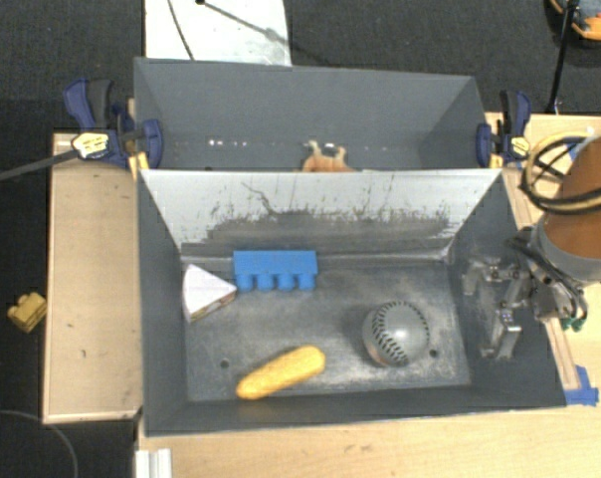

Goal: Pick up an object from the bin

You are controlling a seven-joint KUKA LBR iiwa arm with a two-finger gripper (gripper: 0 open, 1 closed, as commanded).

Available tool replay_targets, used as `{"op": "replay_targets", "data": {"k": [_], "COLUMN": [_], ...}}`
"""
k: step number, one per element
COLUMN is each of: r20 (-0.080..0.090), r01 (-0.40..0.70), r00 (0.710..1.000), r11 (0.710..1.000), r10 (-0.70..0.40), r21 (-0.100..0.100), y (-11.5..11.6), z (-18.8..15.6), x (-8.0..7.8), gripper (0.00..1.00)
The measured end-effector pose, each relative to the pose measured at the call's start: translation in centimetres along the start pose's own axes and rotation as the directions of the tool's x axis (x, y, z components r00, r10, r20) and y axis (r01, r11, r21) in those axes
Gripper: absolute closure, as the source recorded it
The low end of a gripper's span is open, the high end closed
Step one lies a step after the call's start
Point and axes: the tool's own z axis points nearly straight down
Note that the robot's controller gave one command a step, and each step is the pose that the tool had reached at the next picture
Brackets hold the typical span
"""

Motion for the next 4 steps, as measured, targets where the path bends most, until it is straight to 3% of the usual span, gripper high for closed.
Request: {"op": "replay_targets", "data": {"k": [1, 2, 3, 4], "r20": [0.008, 0.014, 0.001, 0.010], "r01": [0.004, 0.001, 0.010, 0.008], "r00": [1.000, 1.000, 1.000, 1.000], "r11": [1.000, 1.000, 1.000, 1.000], "r10": [-0.005, -0.001, -0.010, -0.008], "r21": [0.002, 0.003, -0.002, 0.002], "y": [0.0, 3.9, 5.8, 6.5], "z": [-0.4, 4.7, 7.3, 8.0], "x": [-0.2, -2.1, -1.6, -1.1], "gripper": [0.00, 0.00, 0.00, 0.00]}}
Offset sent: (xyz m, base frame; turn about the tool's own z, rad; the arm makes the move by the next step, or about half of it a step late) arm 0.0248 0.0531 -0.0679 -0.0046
